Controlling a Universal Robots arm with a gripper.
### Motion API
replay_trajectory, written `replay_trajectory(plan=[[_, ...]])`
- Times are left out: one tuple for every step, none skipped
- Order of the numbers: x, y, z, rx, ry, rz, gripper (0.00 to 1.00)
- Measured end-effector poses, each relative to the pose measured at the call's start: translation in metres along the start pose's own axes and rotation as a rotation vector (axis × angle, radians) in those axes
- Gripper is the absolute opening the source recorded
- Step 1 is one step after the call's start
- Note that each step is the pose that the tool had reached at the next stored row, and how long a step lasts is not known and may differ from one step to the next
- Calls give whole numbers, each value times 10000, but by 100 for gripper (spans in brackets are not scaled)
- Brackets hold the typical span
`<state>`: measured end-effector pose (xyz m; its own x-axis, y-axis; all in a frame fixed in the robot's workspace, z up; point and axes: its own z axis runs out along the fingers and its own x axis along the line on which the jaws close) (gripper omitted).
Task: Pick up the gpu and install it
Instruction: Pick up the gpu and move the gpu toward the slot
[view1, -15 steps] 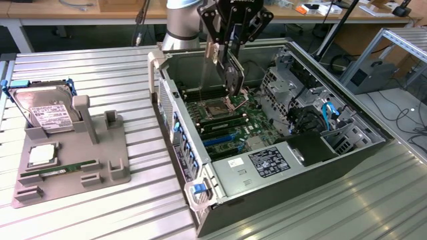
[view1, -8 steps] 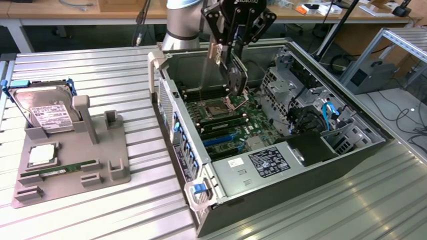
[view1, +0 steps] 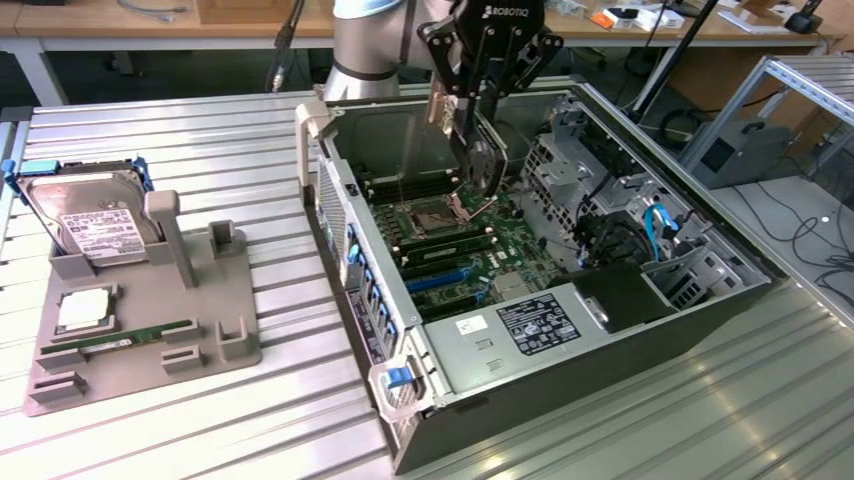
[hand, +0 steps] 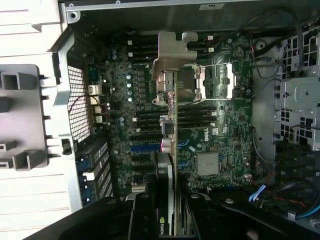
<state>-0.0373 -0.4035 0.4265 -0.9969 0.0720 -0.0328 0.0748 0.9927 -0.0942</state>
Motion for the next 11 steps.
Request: replay_trajectory(plan=[[-27,2,9,2,0,0,27],[-44,3,14,3,0,-1,27],[-71,6,22,6,0,-2,27],[-110,9,33,8,-1,0,27],[-165,15,47,13,-1,-1,27],[-198,18,56,15,-1,-2,27],[-241,22,68,21,-1,-1,27],[-270,25,76,23,-2,-1,27],[-289,27,81,25,-1,-1,27],[-322,30,89,28,-2,-2,27],[-367,35,99,32,-1,-1,27]])
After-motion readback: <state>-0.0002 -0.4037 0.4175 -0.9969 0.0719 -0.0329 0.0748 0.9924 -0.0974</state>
